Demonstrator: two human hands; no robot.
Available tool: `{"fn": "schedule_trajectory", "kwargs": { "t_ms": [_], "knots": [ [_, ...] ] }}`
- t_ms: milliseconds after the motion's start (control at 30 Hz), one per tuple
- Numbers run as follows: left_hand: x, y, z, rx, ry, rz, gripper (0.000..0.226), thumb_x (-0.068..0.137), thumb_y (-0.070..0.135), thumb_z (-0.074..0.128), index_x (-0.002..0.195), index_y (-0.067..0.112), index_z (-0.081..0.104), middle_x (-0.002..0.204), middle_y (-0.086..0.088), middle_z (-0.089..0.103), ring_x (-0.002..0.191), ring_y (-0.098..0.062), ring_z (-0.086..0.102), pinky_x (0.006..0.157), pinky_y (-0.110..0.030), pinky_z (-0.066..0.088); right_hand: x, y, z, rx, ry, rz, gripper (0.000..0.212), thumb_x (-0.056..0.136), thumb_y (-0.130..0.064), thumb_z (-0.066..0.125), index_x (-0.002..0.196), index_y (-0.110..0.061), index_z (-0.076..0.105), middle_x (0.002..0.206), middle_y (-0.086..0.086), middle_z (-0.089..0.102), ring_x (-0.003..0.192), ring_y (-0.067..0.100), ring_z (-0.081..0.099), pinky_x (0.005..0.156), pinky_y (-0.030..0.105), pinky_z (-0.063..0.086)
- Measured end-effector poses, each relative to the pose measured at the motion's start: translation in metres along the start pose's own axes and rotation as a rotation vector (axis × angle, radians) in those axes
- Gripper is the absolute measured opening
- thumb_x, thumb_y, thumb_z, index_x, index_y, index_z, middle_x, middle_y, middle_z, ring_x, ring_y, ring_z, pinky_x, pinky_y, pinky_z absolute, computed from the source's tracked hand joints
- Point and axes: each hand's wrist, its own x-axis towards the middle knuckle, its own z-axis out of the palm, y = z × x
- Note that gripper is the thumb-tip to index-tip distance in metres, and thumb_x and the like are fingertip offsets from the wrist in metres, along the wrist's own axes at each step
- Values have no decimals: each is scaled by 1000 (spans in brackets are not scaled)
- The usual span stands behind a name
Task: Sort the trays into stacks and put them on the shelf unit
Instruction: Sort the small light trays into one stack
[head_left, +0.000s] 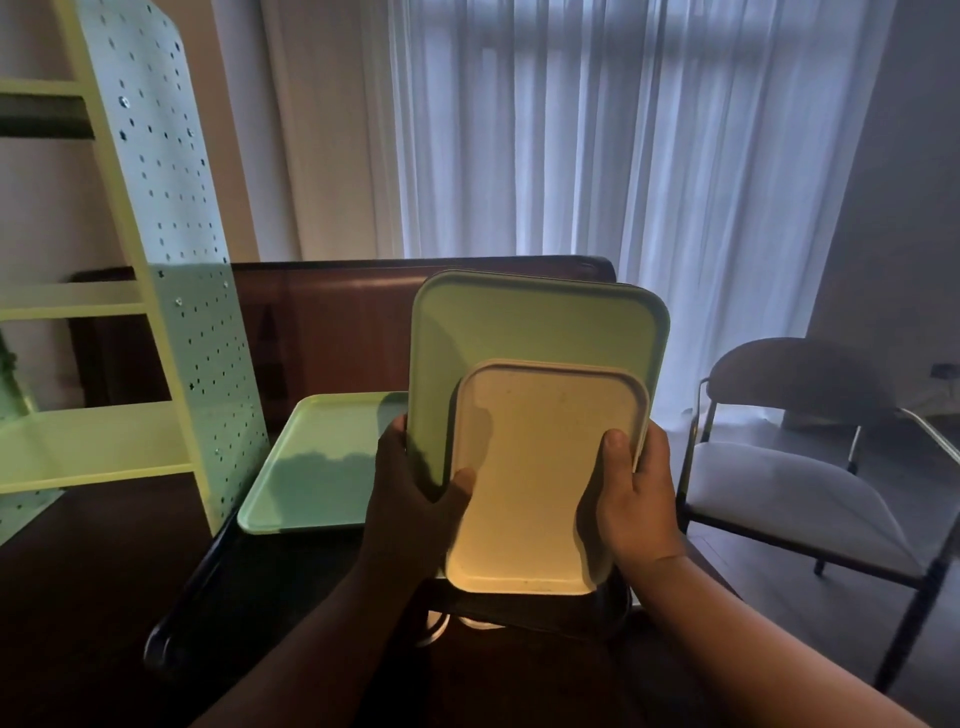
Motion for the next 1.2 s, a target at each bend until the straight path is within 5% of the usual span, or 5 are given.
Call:
{"fn": "schedule_trajectory", "kwargs": {
  "t_ms": [233, 467, 600, 833, 1200],
  "knots": [
    [12, 0, 5, 67, 41, -7, 57, 84, 55, 60, 131, 39, 31, 121, -2, 57, 99, -12, 66, 73, -23, 58, 11, -5, 5, -41, 21, -23, 36, 103, -42, 43, 128, -17, 43, 101, -12, 60, 96, 12, 63, 88, 51, 55],
    [25, -2, 8, 92, 38, -11, 59, 89, 44, 64, 135, 24, 33, 118, -1, 57, 95, -5, 63, 69, -13, 49, 24, -4, 13, -145, 54, -8, 46, 99, -54, 42, 129, -20, 45, 102, -6, 61, 100, 23, 63, 88, 51, 54],
    [47, 10, 6, 67, 31, -22, 66, 87, 47, 66, 137, 18, 33, 115, -3, 61, 91, -14, 67, 72, -29, 59, 41, -20, 14, -171, 49, -18, 43, 103, -44, 43, 128, -9, 48, 91, -19, 52, 87, 4, 59, 72, 10, 44],
    [136, 21, 2, 134, -17, -254, 48, 90, 36, 70, 121, 9, 46, 94, 4, 57, 76, -9, 56, 54, -14, 44, 125, -32, 45, -299, -70, 194, 64, 99, -58, 37, 134, -7, 49, 122, 11, 60, 103, 28, 56, 81, 33, 37],
    [184, -27, 3, 21, -206, -778, 44, 90, 43, 69, 106, 3, 65, 99, -8, 71, 95, -28, 69, 94, -45, 55, 181, -15, 83, -131, -424, 656, 31, 91, -35, 68, 101, -6, 64, 95, 8, 72, 81, 22, 71, 69, 36, 58]
  ]
}}
